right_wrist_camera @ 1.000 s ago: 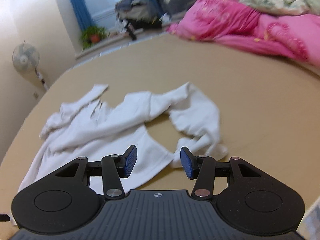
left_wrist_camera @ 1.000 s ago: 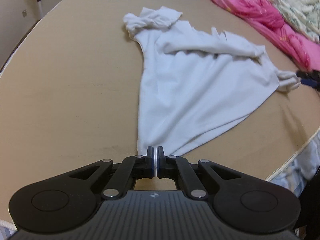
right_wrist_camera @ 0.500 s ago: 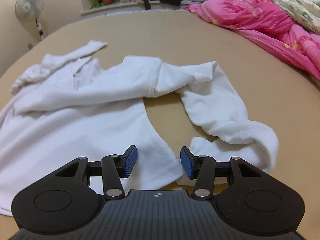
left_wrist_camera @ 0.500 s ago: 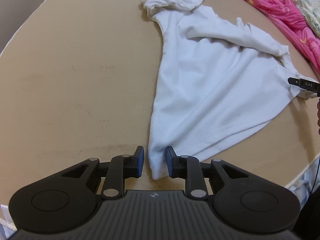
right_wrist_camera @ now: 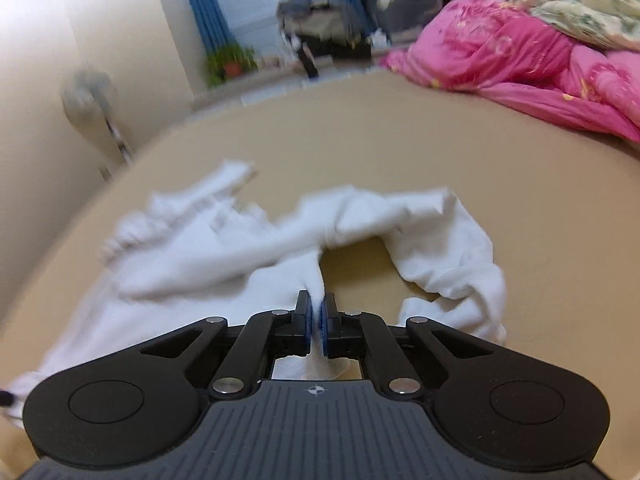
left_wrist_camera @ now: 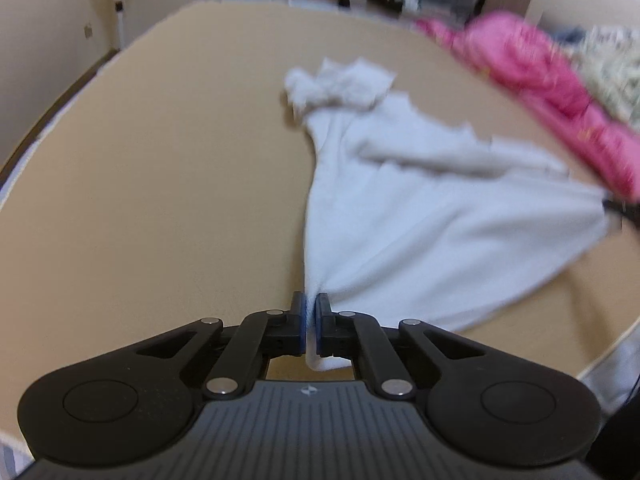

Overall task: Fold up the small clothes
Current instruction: 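Close the right gripper on the shirt hem while the left gripper holds the hem, then pull the hem with both grippers to stretch the shirt body flat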

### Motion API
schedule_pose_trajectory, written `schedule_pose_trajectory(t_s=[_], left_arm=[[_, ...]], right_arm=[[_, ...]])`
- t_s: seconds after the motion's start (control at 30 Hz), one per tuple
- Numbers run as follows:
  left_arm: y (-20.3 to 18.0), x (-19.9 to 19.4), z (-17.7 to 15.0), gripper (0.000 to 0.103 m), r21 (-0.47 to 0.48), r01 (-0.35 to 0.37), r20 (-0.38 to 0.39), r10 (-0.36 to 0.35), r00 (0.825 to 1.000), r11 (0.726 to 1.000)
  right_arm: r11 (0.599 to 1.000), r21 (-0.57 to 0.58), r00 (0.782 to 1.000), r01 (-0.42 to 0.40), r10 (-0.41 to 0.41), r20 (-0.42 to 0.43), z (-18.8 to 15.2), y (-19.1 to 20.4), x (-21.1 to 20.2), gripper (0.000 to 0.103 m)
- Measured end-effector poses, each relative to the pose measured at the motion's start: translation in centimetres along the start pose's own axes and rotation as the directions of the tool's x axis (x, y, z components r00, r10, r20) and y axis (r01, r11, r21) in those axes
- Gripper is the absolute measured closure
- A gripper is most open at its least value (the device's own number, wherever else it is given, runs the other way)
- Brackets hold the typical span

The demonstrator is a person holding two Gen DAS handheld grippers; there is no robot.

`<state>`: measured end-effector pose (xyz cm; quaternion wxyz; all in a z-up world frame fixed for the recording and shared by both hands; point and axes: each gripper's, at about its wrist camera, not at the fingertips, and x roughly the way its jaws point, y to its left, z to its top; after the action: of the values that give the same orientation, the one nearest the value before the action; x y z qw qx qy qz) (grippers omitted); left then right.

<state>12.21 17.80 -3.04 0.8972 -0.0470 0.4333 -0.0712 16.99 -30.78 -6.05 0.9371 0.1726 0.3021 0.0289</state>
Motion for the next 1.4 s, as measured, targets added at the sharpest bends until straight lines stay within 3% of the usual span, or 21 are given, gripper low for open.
schedule_pose_trajectory(t_s=[0.2, 0.3, 0.37, 0.4, 0.43, 0.5, 0.53, 0.6, 0.67, 0.7, 0.8, 0.87, 0.9, 1.0, 1.03, 1.07, 1.1, 1.13, 1.17, 1.23, 1.4], left_arm=[[4.0, -6.9, -4.5, 0.101, -0.128, 0.078, 0.009, -0.078, 0.997, 0.989], [3.9, -8.4, -6.8, 0.101, -0.066, 0.103, -0.049, -0.107, 0.993, 0.992], [2.3, -8.4, -8.4, 0.103, 0.039, 0.102, -0.114, -0.097, 0.989, 0.994], [1.1, -8.1, -9.0, 0.103, 0.112, 0.092, -0.142, -0.075, 0.987, 0.989], [0.5, -7.8, -9.2, 0.103, 0.152, 0.094, -0.160, -0.069, 0.985, 0.984], [-0.3, -7.1, -8.9, 0.103, 0.168, 0.106, -0.167, -0.077, 0.983, 0.980], [-0.3, -6.9, -8.3, 0.102, 0.146, 0.109, -0.152, -0.087, 0.985, 0.983], [0.2, -6.0, -7.1, 0.099, 0.078, 0.121, -0.136, -0.110, 0.985, 0.990], [0.0, -4.4, -6.1, 0.098, 0.036, 0.107, -0.161, -0.100, 0.982, 0.994], [0.0, -3.7, -5.8, 0.098, 0.030, 0.090, -0.180, -0.084, 0.980, 0.995], [-0.9, -1.4, -5.4, 0.086, 0.016, 0.063, -0.245, -0.057, 0.968, 0.998], [-1.4, 0.2, -5.1, 0.062, 0.009, 0.053, -0.270, -0.049, 0.961, 0.999], [-1.5, 1.0, -5.1, 0.061, 0.011, 0.046, -0.280, -0.041, 0.959, 0.999], [-2.2, 2.3, -5.6, 0.063, 0.013, 0.045, -0.324, -0.039, 0.945, 0.999], [-2.6, 2.5, -5.9, 0.069, 0.030, 0.047, -0.342, -0.034, 0.939, 0.998], [-3.1, 2.7, -6.4, 0.085, 0.061, 0.045, -0.349, -0.021, 0.937, 0.997], [-3.5, 2.8, -6.7, 0.089, 0.099, 0.032, -0.346, 0.004, 0.938, 0.995], [-4.0, 2.6, -7.1, 0.095, 0.143, 0.018, -0.328, 0.030, 0.944, 0.990], [-4.5, 2.4, -7.4, 0.099, 0.179, 0.018, -0.316, 0.040, 0.948, 0.984], [-4.9, 1.7, -7.9, 0.100, 0.224, 0.013, -0.292, 0.054, 0.955, 0.975], [-3.0, -2.5, -9.7, 0.102, 0.223, 0.008, -0.259, 0.052, 0.964, 0.975]], right_arm=[[0.994, 0.077, 0.997, -0.071, 0.069, 0.033, -2.5, -2.7, -10.1, 0.099], [0.993, 0.089, 0.988, -0.081, 0.092, -0.127, -5.6, -5.0, -12.5, 0.099], [0.998, 0.056, 0.952, 0.011, 0.006, -0.307, -8.2, -6.3, -12.1, 0.099], [0.998, 0.044, 0.919, 0.048, -0.027, -0.393, -9.5, -6.9, -11.4, 0.099], [0.997, 0.011, 0.895, 0.070, -0.058, -0.443, -10.2, -7.1, -10.8, 0.099], [0.994, -0.052, 0.875, 0.096, -0.109, -0.471, -10.8, -7.0, -9.9, 0.099], [0.992, -0.044, 0.878, 0.114, -0.122, -0.463, -10.7, -7.1, -9.7, 0.097], [0.988, 0.014, 0.909, 0.153, -0.135, -0.393, -9.7, -7.6, -9.8, 0.093], [0.983, 0.043, 0.930, 0.179, -0.155, -0.334, -8.8, -7.5, -10.0, 0.072], [0.982, 0.051, 0.934, 0.181, -0.155, -0.322, -8.7, -7.3, -9.9, 0.068], [0.985, 0.030, 0.930, 0.172, -0.152, -0.335, -8.6, -6.6, -8.3, 0.067], [0.982, -0.015, 0.915, 0.190, -0.183, -0.359, -8.9, -6.0, -7.0, 0.067], [0.979, -0.031, 0.908, 0.201, -0.198, -0.371, -9.1, -6.1, -6.3, 0.067], [0.977, -0.065, 0.884, 0.203, -0.211, -0.416, -10.2, -5.9, -4.7, 0.067], [0.976, -0.081, 0.881, 0.204, -0.219, -0.418, -10.6, -5.8, -4.5, 0.067], [0.974, -0.093, 0.883, 0.204, -0.224, -0.412, -10.8, -5.6, -4.5, 0.067], [0.973, -0.108, 0.886, 0.203, -0.229, -0.404, -10.9, -5.3, -4.5, 0.066], [0.972, -0.128, 0.890, 0.199, -0.234, -0.392, -11.1, -5.0, -4.6, 0.069], [0.972, -0.139, 0.894, 0.190, -0.230, -0.385, -11.3, -4.9, -4.6, 0.080], [0.980, -0.136, 0.903, 0.148, -0.190, -0.386, -11.4, -4.7, -4.7, 0.099], [0.989, -0.111, 0.932, 0.099, -0.131, -0.339, -10.8, -4.4, -5.9, 0.100]])
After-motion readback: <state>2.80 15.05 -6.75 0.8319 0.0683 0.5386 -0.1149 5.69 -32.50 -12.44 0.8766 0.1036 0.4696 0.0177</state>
